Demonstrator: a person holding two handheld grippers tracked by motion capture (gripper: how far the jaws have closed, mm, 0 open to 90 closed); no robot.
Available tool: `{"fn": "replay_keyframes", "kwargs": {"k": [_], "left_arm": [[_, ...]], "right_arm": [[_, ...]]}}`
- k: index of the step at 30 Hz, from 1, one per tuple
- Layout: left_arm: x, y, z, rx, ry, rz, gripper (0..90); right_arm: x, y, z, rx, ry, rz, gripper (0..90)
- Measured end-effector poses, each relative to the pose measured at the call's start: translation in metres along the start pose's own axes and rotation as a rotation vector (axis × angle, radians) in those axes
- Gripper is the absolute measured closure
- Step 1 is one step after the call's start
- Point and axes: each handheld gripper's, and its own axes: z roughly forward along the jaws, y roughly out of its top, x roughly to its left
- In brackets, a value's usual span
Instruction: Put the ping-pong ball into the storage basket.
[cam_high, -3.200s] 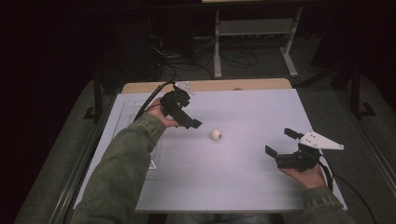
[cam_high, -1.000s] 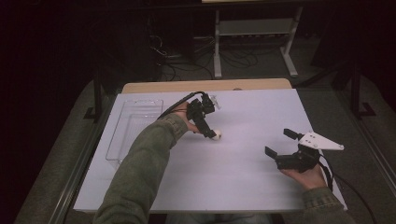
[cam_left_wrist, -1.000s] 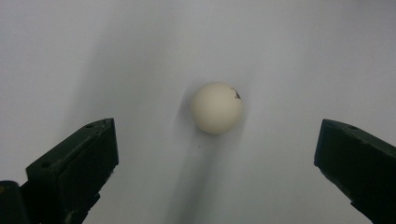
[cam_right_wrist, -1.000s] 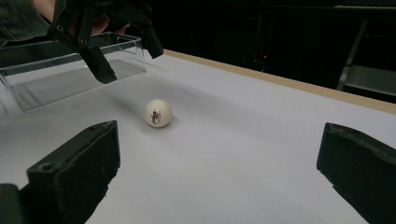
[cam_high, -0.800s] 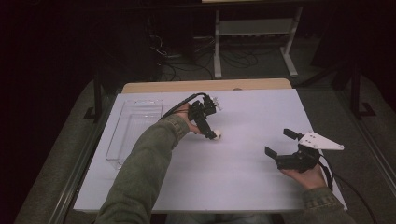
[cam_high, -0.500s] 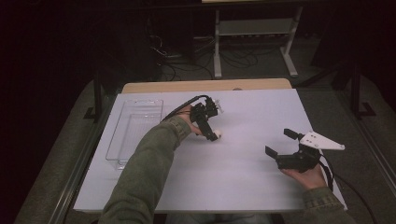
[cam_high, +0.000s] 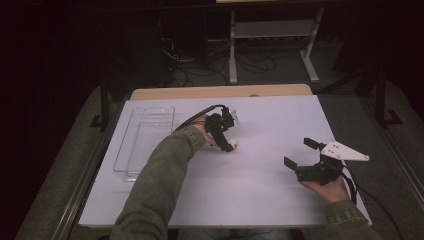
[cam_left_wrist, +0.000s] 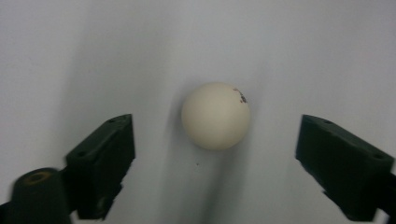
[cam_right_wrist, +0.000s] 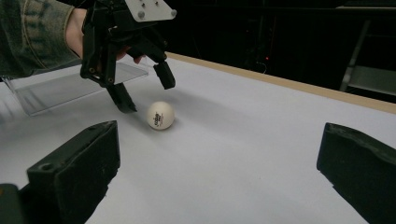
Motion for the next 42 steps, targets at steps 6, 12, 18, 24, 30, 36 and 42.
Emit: {"fn": "replay_keyframes", "kwargs": {"k": [6, 12, 18, 24, 30, 36, 42], "left_arm": [[-0.001, -0.001, 0.004, 0.018, -0.021, 0.019, 25.1], [-0.002, -0.001, 0.007, 0.013, -0.012, 0.027, 30.9], [-0.002, 0.000, 0.010, 0.013, -0.003, 0.036, 33.2], [-0.003, 0.000, 0.013, 0.021, 0.004, 0.053, 38.0], [-0.002, 0.000, 0.014, 0.015, -0.009, 0.056, 43.5], [-0.002, 0.001, 0.015, 0.002, -0.025, 0.053, 47.1], [0.003, -0.001, 0.016, -0.007, -0.046, 0.031, 50.2]], "right_arm": [[0.000, 0.000, 0.000, 0.000, 0.001, 0.002, 0.0], [0.000, 0.000, 0.000, 0.002, 0.003, -0.001, 0.0], [0.000, 0.000, 0.001, 0.004, 0.003, -0.002, 0.0], [0.001, 0.000, 0.001, 0.006, 0.003, -0.004, 0.0], [0.000, 0.000, 0.001, 0.002, -0.001, -0.005, 0.0], [0.001, 0.000, 0.001, 0.007, -0.001, -0.008, 0.0], [0.001, 0.000, 0.001, 0.004, 0.000, -0.006, 0.0]]}}
